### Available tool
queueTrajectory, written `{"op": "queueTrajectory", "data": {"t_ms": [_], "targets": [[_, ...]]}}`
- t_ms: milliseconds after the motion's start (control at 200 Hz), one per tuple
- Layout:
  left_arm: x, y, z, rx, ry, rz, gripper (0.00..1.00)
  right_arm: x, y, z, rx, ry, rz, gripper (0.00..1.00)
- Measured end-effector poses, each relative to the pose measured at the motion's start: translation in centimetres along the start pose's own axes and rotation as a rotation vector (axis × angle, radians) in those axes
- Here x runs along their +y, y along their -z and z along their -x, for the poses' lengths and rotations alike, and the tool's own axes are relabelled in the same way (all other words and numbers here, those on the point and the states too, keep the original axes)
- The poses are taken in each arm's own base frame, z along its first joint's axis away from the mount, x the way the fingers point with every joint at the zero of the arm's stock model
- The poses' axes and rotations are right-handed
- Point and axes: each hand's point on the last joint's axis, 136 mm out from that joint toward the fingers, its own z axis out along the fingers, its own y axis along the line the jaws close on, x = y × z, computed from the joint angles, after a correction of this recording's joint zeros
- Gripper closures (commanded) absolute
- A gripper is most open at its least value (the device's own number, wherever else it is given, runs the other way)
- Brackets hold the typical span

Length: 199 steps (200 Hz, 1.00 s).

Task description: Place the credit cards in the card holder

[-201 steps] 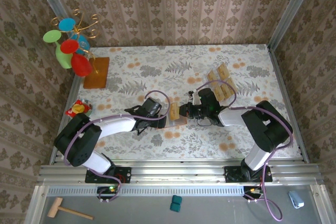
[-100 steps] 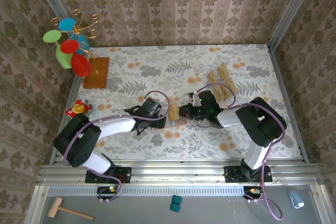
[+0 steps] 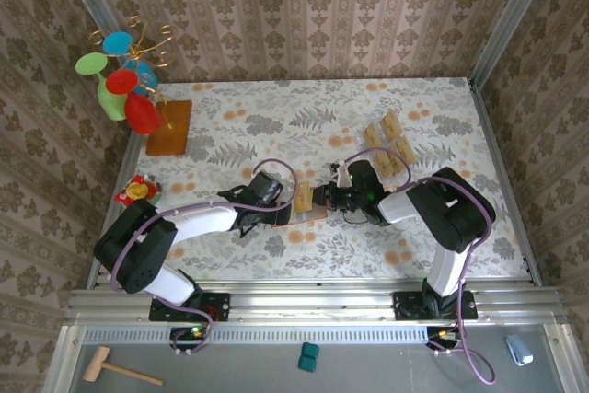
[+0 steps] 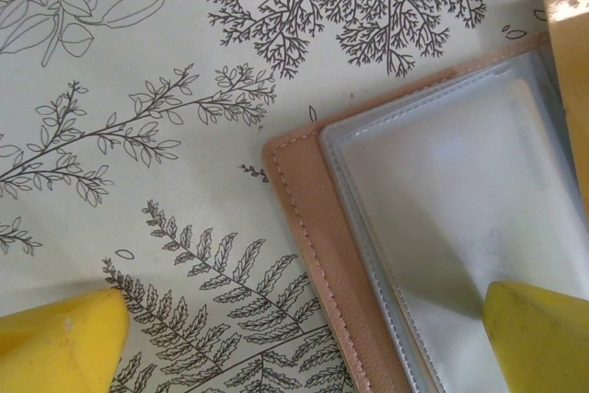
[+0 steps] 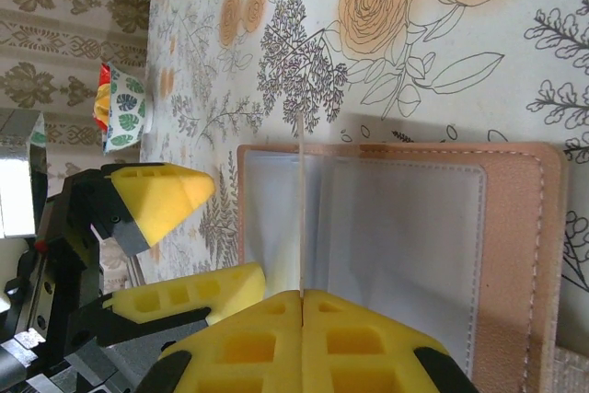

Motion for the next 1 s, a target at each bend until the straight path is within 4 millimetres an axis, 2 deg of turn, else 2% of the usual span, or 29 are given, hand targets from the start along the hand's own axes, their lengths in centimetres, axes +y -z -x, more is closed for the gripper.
{"op": "queueTrajectory", "data": {"t_ms": [995], "targets": [[0.0, 0.0, 0.0, 0.001, 0.000, 0.001, 0.00, -1.3, -0.2, -1.9, 0.049, -0.014, 0.026, 1.00]]}}
